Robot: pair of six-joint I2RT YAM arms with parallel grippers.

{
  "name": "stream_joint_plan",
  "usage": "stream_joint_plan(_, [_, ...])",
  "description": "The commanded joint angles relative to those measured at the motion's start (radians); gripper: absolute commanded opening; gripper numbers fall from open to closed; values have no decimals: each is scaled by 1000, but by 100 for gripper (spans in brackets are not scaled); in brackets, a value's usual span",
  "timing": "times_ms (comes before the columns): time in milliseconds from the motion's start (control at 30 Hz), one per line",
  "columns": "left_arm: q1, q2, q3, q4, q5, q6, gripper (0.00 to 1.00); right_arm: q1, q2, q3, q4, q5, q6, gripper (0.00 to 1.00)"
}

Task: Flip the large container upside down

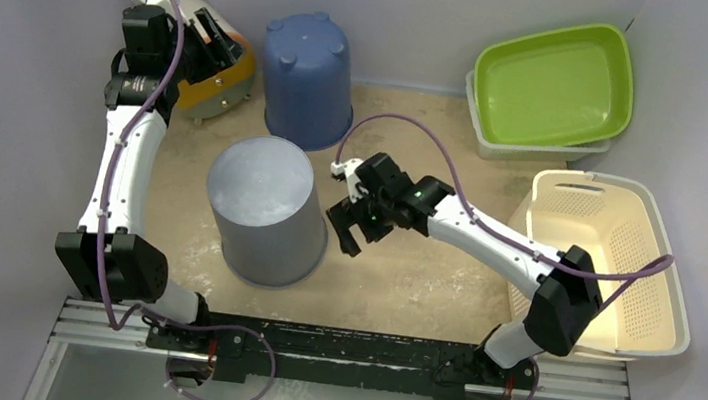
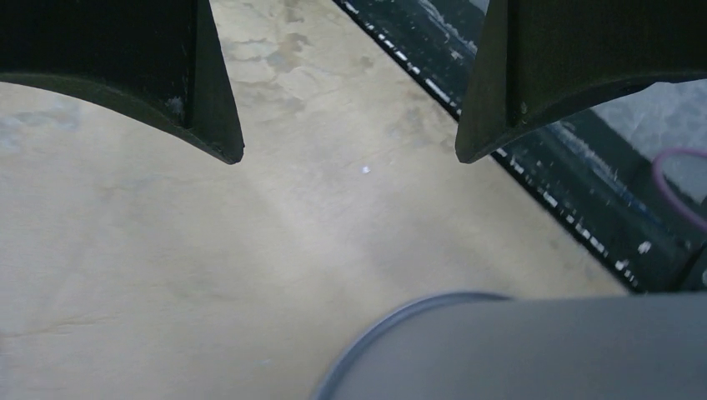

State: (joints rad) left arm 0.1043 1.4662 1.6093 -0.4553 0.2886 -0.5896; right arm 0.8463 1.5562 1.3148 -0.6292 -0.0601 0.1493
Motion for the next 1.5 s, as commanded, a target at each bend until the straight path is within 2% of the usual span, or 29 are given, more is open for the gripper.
stream_joint_plan(0, [-2, 34, 142, -3, -11, 36, 67, 74, -10, -44, 61, -103, 40, 100])
stream_joint_plan(167, [-2, 71, 221, -18, -22, 18, 68, 91, 64, -60, 177, -168, 60, 100])
stream_joint_plan(367, [0, 55, 273, -51, -44, 31, 69, 91, 205, 31, 275, -226, 95, 100])
stream_joint_plan(467, [-1, 38, 287, -17, -41, -4, 69, 91, 275, 96, 327, -241, 107, 100])
stream_joint_plan(667, [-1, 18, 278, 69, 5, -73, 69, 90, 497, 388, 340, -228, 135, 100])
stream_joint_plan(933, [-2, -3, 236, 95, 30, -77, 70, 88, 779, 815, 416, -276, 208, 100])
stream_joint_plan(1100, [-2, -9, 193, 106, 37, -69, 70, 69, 887, 983, 502, -309, 263, 100])
stream_joint_plan(1233, [-2, -16, 130, 128, 74, -76, 70, 54, 839, 961, 520, -254, 255, 100])
stream_joint_plan(1467, [-14, -60, -8, 151, 95, -62, 71, 5, 552, 675, 529, -57, 211, 100])
